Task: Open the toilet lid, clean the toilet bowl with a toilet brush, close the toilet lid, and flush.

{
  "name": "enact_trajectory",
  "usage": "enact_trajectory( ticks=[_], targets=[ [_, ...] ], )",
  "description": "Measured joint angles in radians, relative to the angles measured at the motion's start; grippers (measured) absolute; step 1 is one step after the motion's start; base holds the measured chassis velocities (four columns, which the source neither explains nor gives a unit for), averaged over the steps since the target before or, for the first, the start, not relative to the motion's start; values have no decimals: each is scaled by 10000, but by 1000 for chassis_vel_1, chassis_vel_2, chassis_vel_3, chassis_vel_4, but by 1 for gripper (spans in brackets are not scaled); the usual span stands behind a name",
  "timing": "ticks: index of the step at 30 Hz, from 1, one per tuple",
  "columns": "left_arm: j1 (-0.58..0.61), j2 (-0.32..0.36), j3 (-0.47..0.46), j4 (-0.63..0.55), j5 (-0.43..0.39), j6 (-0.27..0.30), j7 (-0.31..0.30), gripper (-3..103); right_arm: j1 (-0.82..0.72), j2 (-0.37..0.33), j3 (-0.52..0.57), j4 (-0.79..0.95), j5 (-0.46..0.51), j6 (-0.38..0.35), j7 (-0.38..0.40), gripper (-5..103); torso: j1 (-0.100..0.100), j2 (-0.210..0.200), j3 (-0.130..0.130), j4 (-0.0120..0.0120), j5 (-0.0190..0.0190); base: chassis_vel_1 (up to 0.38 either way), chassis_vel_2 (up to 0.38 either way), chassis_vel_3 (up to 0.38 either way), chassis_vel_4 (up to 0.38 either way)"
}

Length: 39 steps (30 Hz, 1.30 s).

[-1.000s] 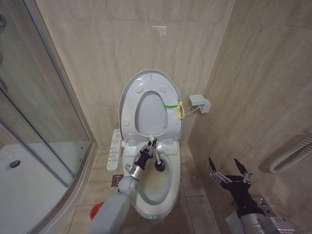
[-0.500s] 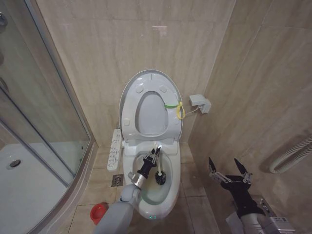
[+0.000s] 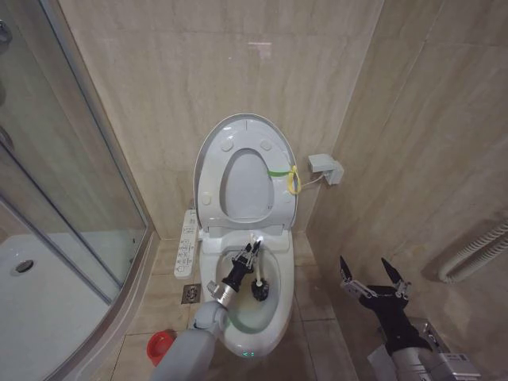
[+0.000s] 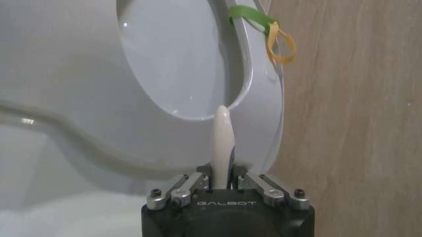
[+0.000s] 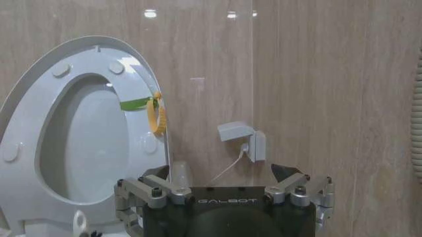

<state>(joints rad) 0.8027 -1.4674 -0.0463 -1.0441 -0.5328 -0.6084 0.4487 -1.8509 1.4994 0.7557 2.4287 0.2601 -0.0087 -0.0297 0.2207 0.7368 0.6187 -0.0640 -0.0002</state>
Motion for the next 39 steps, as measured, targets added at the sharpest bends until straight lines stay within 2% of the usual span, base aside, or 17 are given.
enact_trajectory(
  ticks=[7,16,26,34,39],
  targets=[
    [-618,-24,44,-85,-157,93,-174,19,0,0,0,0,0,0,0,100,0,1,-1,-3,2,0,0,0,0],
    [-75,-93,20,121,90,14,15,19,0,0,0,0,0,0,0,100,0,0,0,3,1,0,0,0,0],
    [-352,-78,20,-173,-92,32,-104,19,0,0,0,0,0,0,0,100,0,0,0,0,2,0,0,0,0],
    [118,-274,-15,146,1,-46,69,19,0,0,0,0,0,0,0,100,-1,1,-1,3,2,0,0,0,0],
    [-169,-292,7,-110,-173,-30,10,19,0,0,0,0,0,0,0,100,0,1,-1,-1,3,0,0,0,0]
  ],
)
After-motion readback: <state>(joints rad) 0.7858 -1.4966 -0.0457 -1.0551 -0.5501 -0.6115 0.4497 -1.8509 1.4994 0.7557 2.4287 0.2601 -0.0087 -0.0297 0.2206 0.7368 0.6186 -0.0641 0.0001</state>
